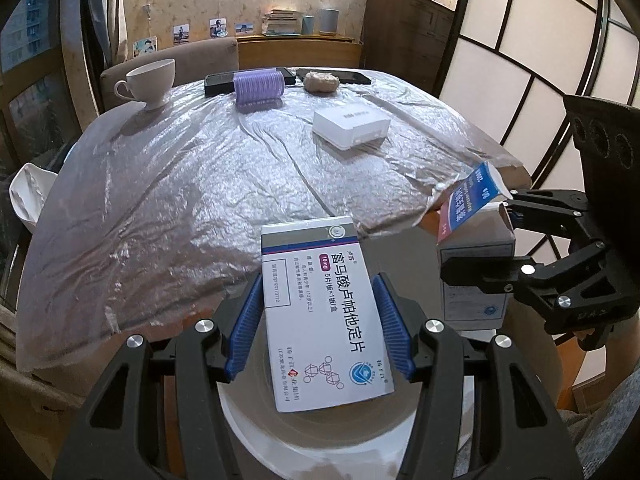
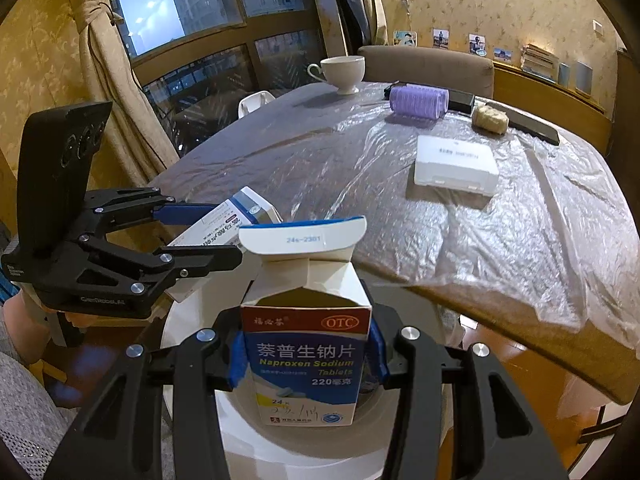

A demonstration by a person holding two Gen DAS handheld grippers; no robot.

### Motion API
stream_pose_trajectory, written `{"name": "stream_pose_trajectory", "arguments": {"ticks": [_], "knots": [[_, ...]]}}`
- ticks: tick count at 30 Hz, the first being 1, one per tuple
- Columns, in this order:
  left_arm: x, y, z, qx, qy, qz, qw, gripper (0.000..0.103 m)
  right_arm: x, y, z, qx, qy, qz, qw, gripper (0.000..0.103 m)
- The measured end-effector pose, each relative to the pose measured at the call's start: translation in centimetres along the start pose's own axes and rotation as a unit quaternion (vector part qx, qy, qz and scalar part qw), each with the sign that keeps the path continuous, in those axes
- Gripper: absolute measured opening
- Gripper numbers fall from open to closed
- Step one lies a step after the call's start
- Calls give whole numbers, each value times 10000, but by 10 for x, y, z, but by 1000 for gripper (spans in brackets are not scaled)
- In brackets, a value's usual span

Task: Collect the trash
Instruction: 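Lift and carry both medicine boxes with both tools over the white bin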

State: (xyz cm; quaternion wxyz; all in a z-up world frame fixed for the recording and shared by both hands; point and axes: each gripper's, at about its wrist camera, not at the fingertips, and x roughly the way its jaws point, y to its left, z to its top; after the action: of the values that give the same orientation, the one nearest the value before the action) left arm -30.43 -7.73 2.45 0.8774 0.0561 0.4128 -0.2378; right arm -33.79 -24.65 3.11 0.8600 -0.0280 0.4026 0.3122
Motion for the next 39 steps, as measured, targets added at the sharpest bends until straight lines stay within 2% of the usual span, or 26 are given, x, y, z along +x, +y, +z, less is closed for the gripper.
{"name": "stream_pose_trajectory", "arguments": {"ticks": [11,23,39], "knots": [[2,-4,-14,-54,70,117,9999,56,16,3,-12,104,251,70,9996,46],[22,-9,-34,-203,435,17,9988,56,37,-3,-33,288,527,43,9982,46],[53,-11,-44,-220,745,132,9969,56,58,-10,-52,437,810,-112,9957,46]]}}
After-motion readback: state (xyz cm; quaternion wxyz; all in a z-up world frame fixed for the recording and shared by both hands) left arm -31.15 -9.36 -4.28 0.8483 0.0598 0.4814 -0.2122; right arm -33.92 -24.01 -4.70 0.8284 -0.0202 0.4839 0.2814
